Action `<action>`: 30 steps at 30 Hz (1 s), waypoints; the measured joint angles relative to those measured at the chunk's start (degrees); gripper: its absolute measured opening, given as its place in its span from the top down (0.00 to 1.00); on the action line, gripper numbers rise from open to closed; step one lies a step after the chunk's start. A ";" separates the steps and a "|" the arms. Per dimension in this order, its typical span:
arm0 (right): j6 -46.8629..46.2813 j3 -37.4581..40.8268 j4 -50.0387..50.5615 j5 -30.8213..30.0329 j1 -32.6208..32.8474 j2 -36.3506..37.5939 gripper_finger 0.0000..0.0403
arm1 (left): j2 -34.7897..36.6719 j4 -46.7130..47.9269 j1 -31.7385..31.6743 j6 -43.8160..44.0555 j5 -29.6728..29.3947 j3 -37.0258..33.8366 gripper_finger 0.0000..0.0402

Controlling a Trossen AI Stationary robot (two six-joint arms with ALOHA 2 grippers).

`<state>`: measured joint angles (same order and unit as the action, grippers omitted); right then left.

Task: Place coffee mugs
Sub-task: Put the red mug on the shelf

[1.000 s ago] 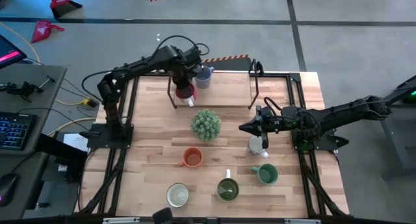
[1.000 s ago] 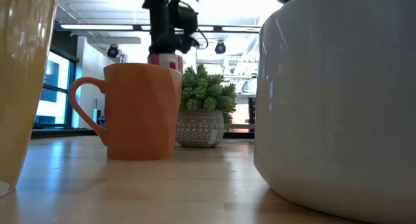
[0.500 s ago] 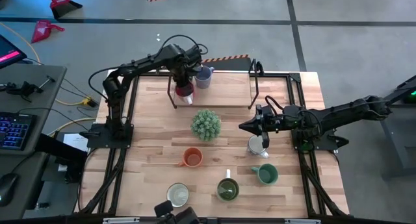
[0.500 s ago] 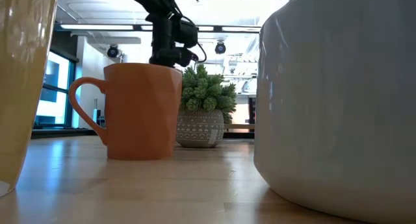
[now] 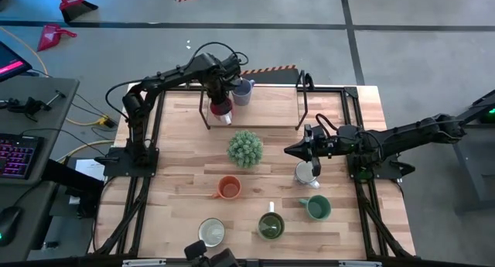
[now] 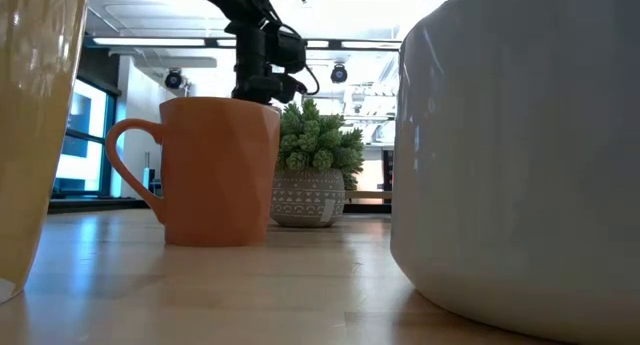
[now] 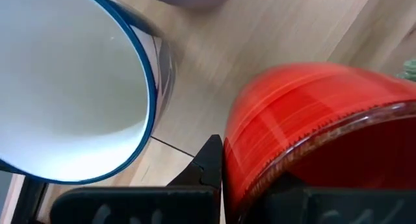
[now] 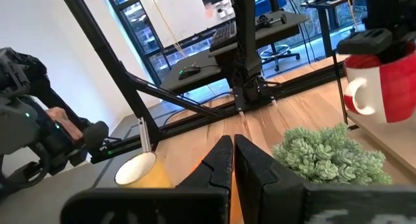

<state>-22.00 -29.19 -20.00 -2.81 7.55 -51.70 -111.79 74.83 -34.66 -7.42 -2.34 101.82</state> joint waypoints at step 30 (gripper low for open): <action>0.61 0.00 -0.52 1.61 0.00 0.00 1.00 | 0.00 -2.47 2.11 0.47 -2.67 -2.25 0.99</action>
<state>-21.39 -29.19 -20.52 -1.20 7.54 -51.70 -111.79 72.36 -32.55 -6.95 -5.00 99.57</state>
